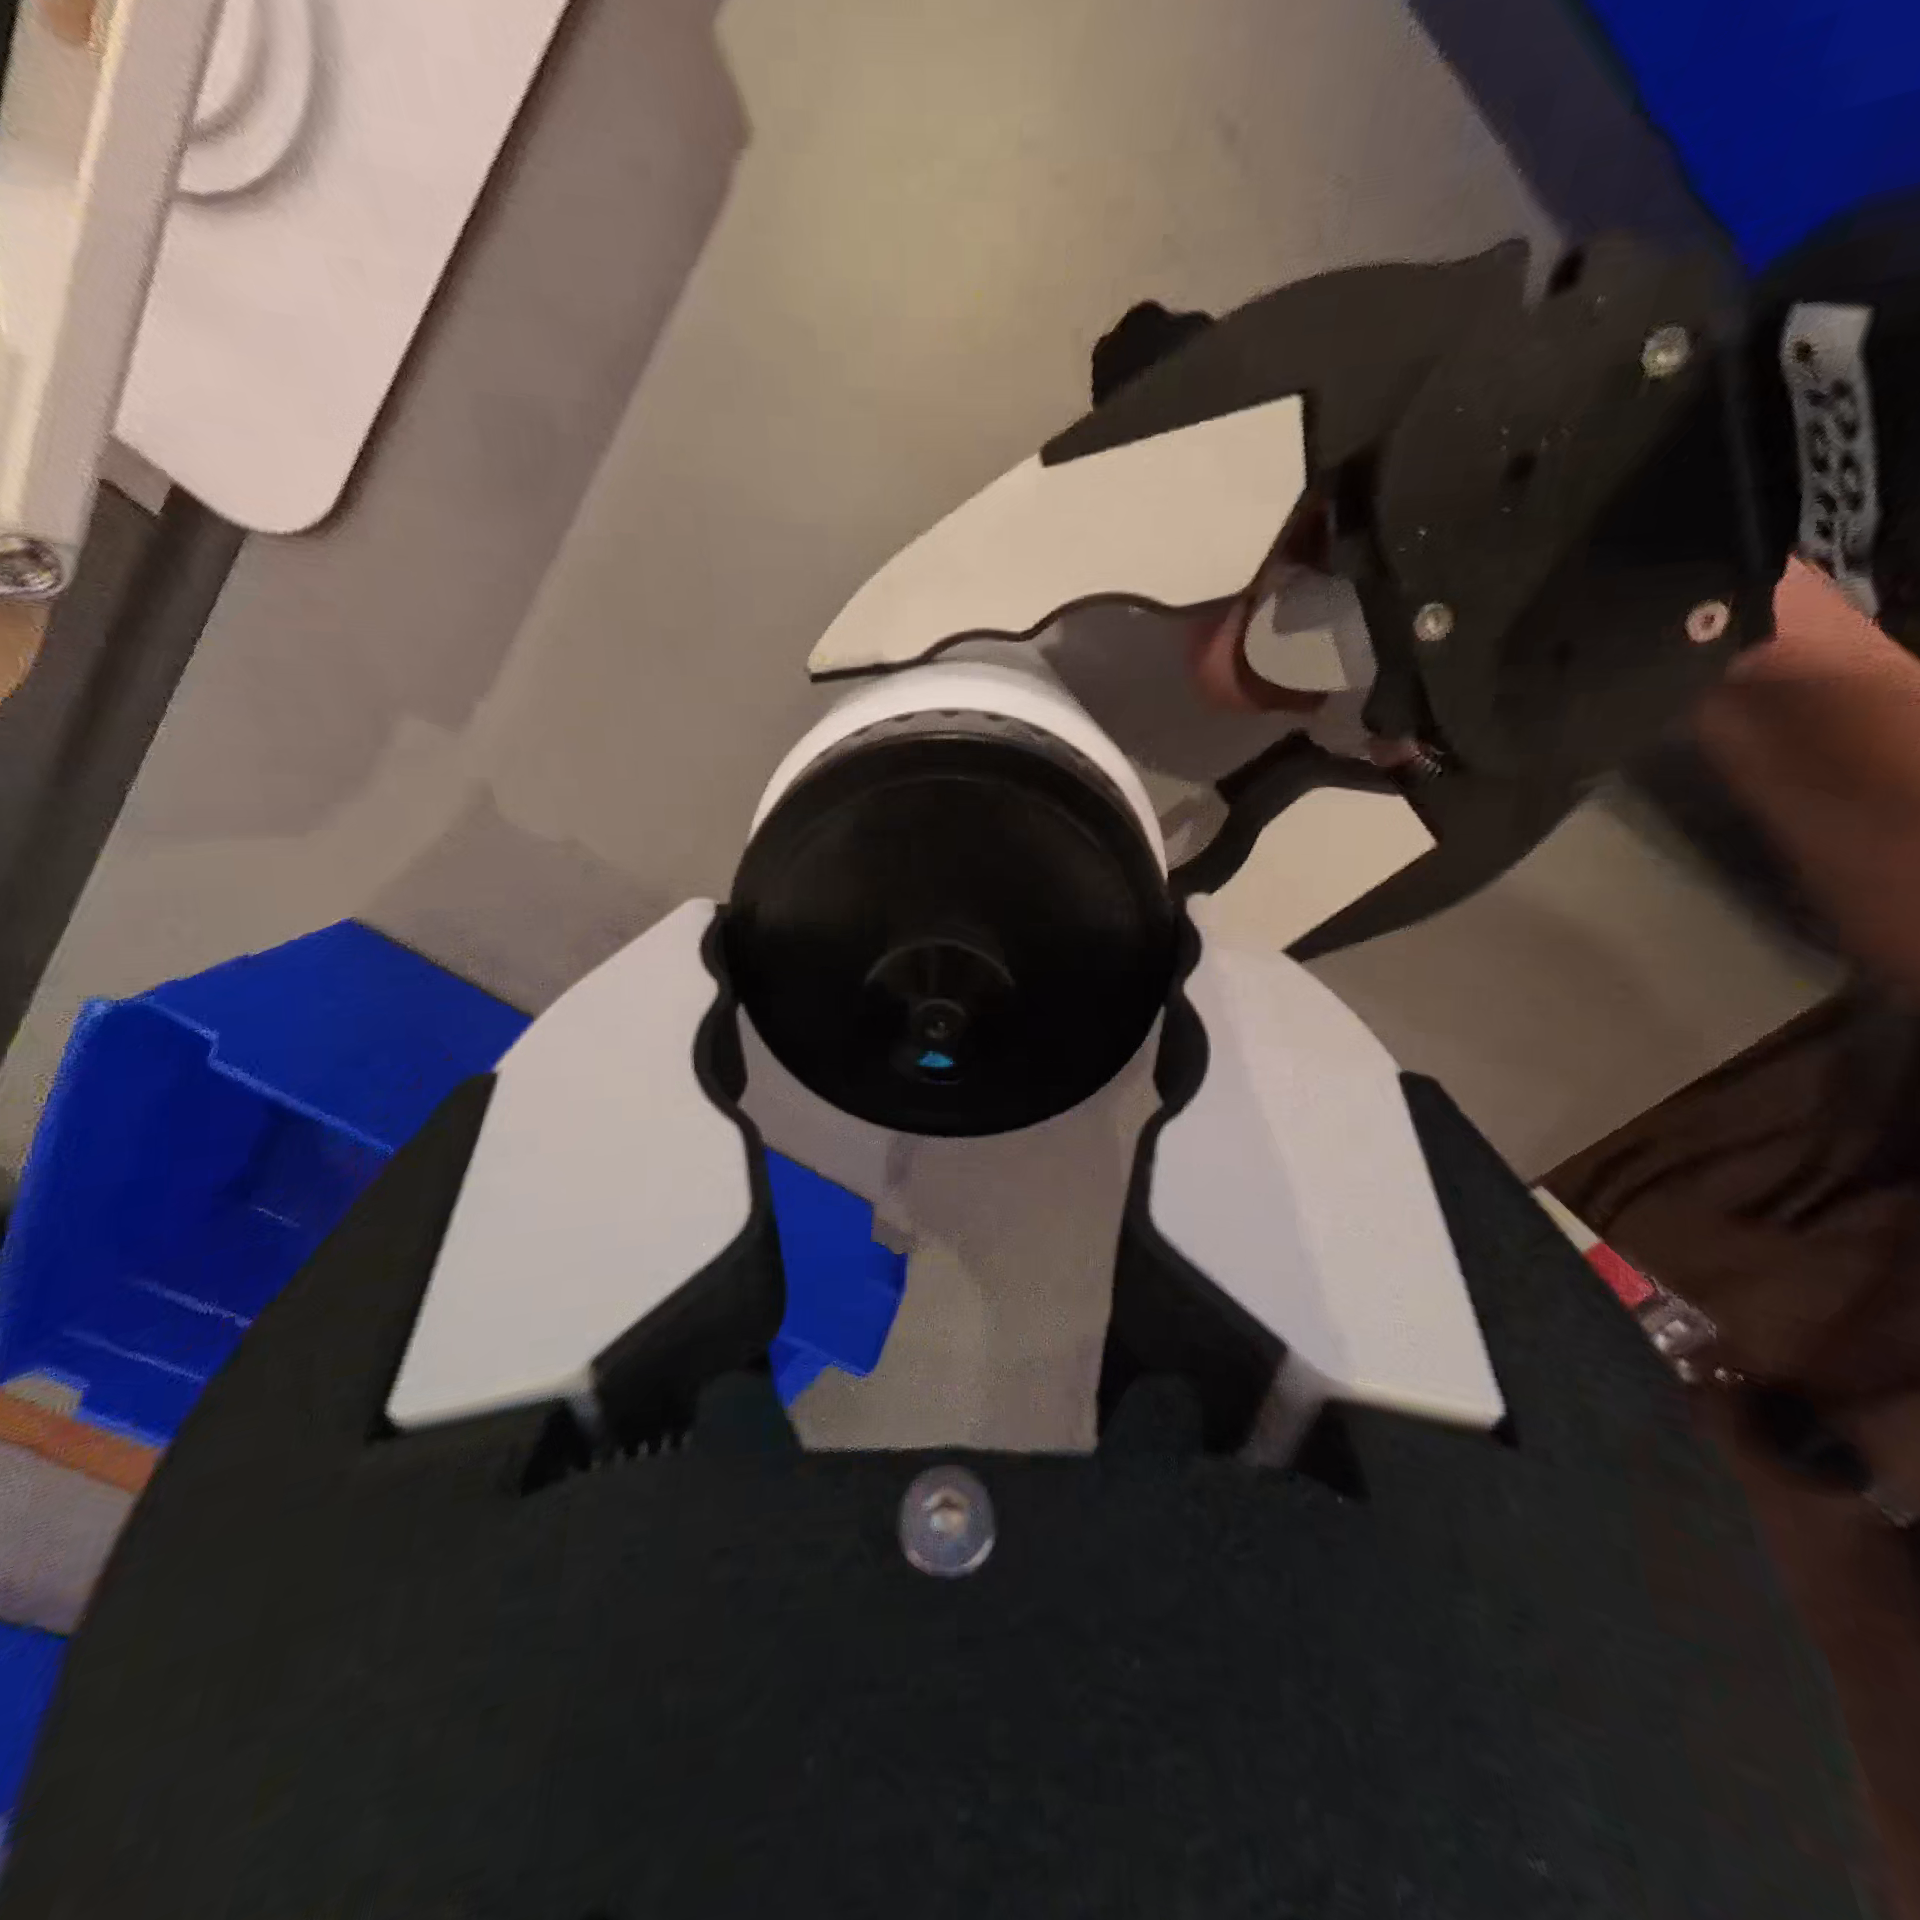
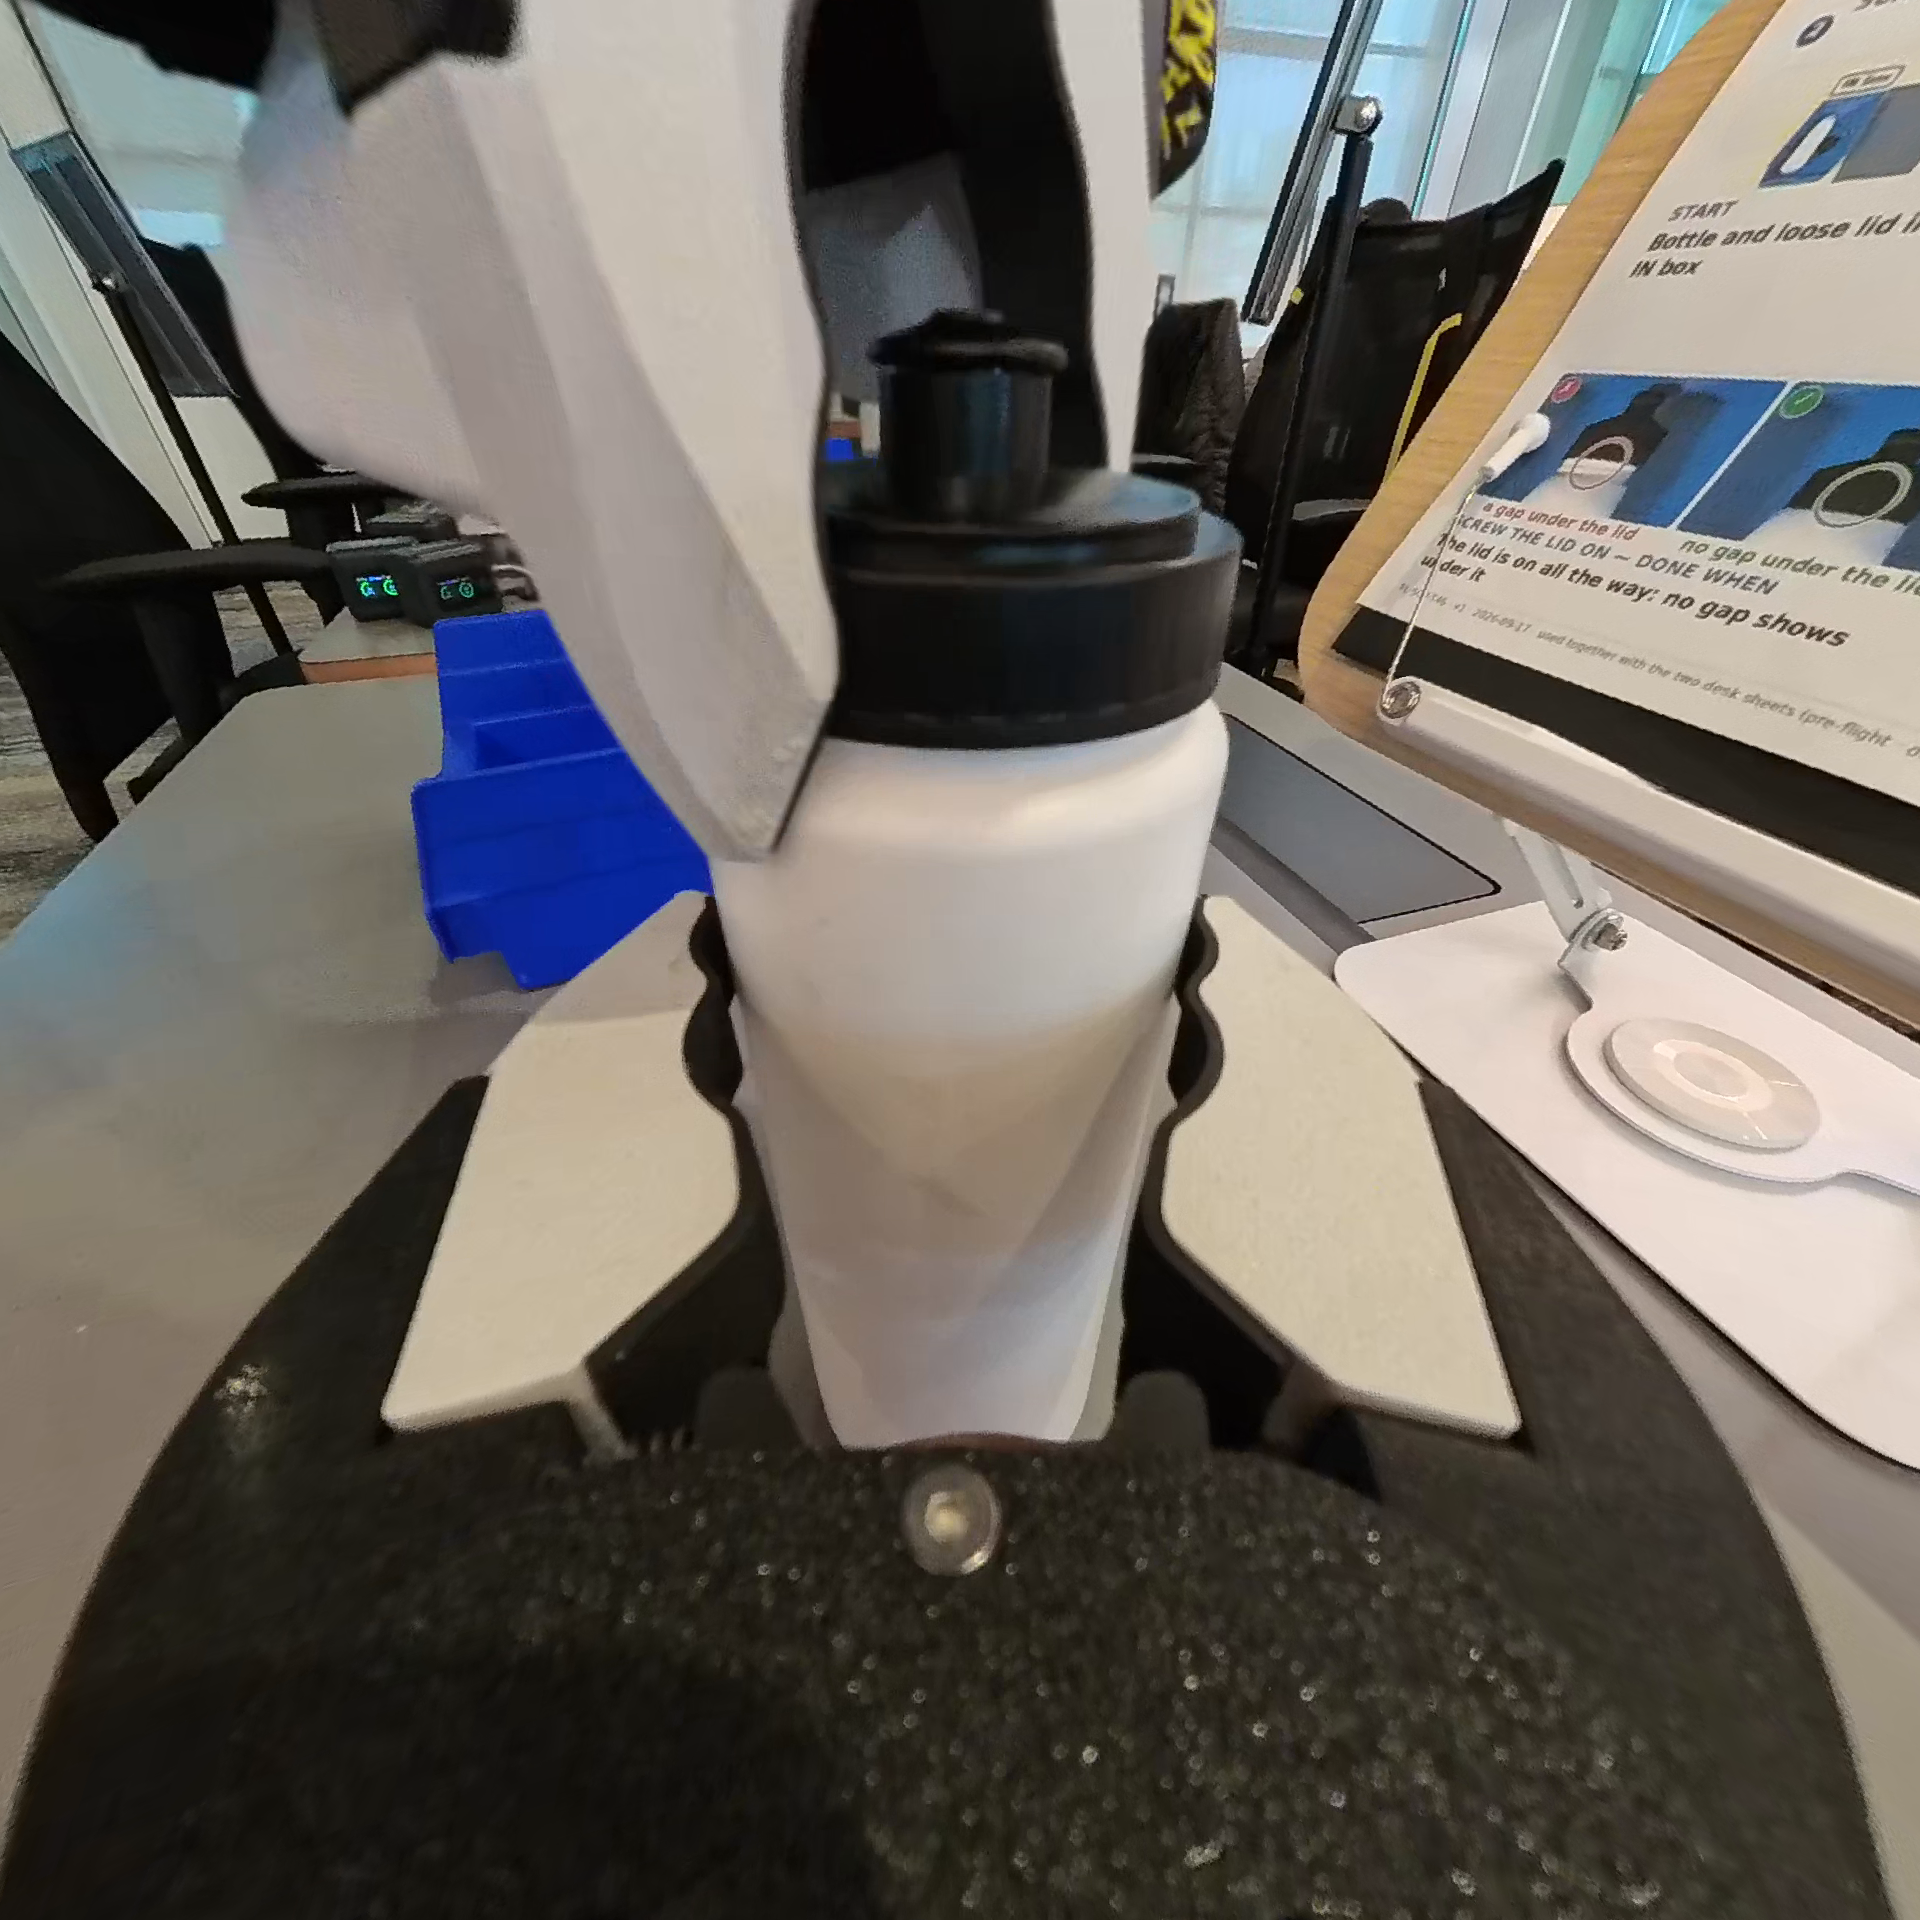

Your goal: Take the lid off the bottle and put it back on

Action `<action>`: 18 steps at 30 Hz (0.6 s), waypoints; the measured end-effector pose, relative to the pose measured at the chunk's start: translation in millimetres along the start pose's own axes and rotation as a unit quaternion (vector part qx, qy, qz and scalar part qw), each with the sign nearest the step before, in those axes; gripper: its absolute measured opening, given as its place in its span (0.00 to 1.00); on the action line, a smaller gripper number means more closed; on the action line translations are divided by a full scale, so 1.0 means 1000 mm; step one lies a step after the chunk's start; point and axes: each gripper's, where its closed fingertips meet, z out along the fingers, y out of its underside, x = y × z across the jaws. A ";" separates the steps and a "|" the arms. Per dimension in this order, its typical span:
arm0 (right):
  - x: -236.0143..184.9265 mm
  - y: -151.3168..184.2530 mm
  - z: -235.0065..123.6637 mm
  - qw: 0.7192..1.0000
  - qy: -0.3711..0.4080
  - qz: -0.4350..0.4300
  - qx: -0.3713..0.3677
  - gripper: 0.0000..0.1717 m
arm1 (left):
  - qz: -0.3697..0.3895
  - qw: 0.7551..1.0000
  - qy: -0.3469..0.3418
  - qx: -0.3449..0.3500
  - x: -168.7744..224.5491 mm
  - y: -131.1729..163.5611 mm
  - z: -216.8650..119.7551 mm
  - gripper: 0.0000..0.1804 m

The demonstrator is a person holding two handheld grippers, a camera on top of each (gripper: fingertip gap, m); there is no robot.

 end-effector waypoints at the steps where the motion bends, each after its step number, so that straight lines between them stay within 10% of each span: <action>1: 0.000 0.000 0.000 1.000 0.001 -0.001 -0.001 0.48 | 0.010 1.000 -0.011 -0.004 0.000 0.001 0.000 0.43; 11: -0.001 0.000 0.000 1.000 -0.004 -0.002 0.000 0.48 | 0.368 0.928 -0.058 0.013 -0.016 0.004 -0.018 0.49; 18: -0.001 0.001 0.000 1.000 -0.005 0.000 0.003 0.48 | 0.381 0.923 0.046 0.035 -0.001 -0.001 -0.008 0.41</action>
